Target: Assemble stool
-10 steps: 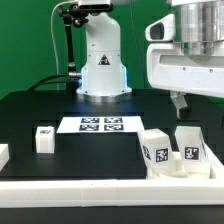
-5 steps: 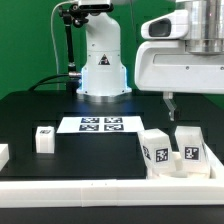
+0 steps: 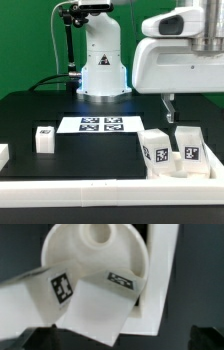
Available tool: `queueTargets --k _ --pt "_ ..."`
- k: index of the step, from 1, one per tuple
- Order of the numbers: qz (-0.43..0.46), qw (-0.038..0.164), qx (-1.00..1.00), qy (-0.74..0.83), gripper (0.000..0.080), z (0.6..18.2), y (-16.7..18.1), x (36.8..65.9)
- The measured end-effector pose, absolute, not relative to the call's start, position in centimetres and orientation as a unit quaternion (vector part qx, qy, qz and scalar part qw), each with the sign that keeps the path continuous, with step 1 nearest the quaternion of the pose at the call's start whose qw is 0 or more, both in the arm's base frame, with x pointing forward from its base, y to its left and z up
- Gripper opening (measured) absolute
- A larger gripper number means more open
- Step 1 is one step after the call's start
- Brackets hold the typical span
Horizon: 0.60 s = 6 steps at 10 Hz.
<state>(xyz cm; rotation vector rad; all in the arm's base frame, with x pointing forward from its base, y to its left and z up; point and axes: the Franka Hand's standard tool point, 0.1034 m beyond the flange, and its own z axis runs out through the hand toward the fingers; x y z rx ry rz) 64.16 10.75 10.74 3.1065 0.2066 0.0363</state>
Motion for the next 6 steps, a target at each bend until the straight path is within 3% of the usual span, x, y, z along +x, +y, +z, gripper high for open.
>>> queueTargets --k 6 --pt "0.002 0.035 0.941 0.337 0.0648 10.68 10.31 64.21"
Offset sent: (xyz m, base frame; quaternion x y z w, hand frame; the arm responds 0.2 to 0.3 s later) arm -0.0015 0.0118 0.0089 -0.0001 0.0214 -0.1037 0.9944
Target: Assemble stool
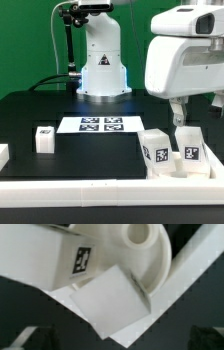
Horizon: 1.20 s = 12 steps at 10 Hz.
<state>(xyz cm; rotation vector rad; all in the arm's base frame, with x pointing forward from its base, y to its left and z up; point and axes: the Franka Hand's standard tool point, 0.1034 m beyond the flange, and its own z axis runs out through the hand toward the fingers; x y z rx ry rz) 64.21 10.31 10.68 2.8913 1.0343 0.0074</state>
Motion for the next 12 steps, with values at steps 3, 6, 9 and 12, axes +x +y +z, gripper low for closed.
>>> queueTargets --k 3,6,9,12 --pt "-0.008 0.050 0.881 0.470 0.0648 10.4 10.2 64.1" --pt "-0.016 0.051 0.852 0.520 0.0648 9.7 9.7 64.1" --pt "-0.018 0.052 0.852 0.521 0.0648 8.5 9.8 64.3" --pt "-0.019 0.052 0.864 0.501 0.0389 8.2 9.5 64.2"
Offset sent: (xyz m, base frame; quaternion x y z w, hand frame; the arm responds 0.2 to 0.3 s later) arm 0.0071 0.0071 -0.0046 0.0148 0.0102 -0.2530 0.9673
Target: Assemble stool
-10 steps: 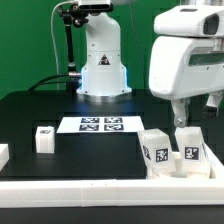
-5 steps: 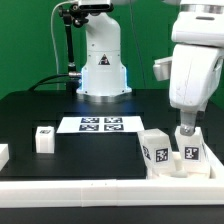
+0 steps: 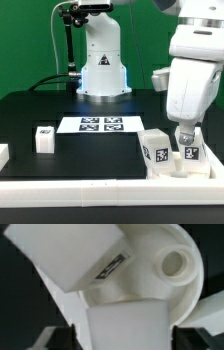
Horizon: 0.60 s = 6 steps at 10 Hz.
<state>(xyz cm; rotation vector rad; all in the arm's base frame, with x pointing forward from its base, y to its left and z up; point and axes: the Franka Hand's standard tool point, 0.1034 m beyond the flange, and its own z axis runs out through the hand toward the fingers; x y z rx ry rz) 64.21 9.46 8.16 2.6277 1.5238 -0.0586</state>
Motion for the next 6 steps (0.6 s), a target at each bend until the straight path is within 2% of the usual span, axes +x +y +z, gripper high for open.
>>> queueTargets --k 1,2,6 --pt "-0.019 0.052 0.864 0.501 0.0389 8.16 9.41 64.22" --pt "-0.017 0.051 0.878 0.475 0.0337 8.16 9.43 64.21" --pt "-0.017 0.045 0.951 0.305 0.0337 8.13 9.35 63.98"
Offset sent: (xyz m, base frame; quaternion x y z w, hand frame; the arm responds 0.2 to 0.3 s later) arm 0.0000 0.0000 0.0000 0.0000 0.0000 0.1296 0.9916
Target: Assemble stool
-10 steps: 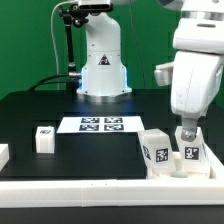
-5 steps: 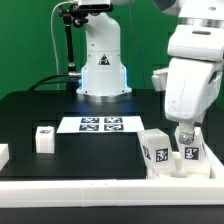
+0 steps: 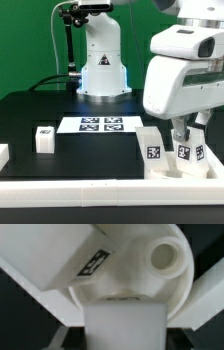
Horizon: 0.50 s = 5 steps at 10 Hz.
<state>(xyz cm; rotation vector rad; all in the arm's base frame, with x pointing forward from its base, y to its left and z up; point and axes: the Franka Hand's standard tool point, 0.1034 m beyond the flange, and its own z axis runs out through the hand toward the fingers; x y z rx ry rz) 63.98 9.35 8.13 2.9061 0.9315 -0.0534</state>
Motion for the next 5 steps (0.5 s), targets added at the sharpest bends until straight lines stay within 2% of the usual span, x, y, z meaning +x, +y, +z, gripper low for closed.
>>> queueTargets --k 2,5 --pt "-0.016 0.029 0.982 0.187 0.0338 8.10 9.05 63.97" --pt "-0.012 0.029 0.996 0.088 0.0338 8.06 8.87 64.01"
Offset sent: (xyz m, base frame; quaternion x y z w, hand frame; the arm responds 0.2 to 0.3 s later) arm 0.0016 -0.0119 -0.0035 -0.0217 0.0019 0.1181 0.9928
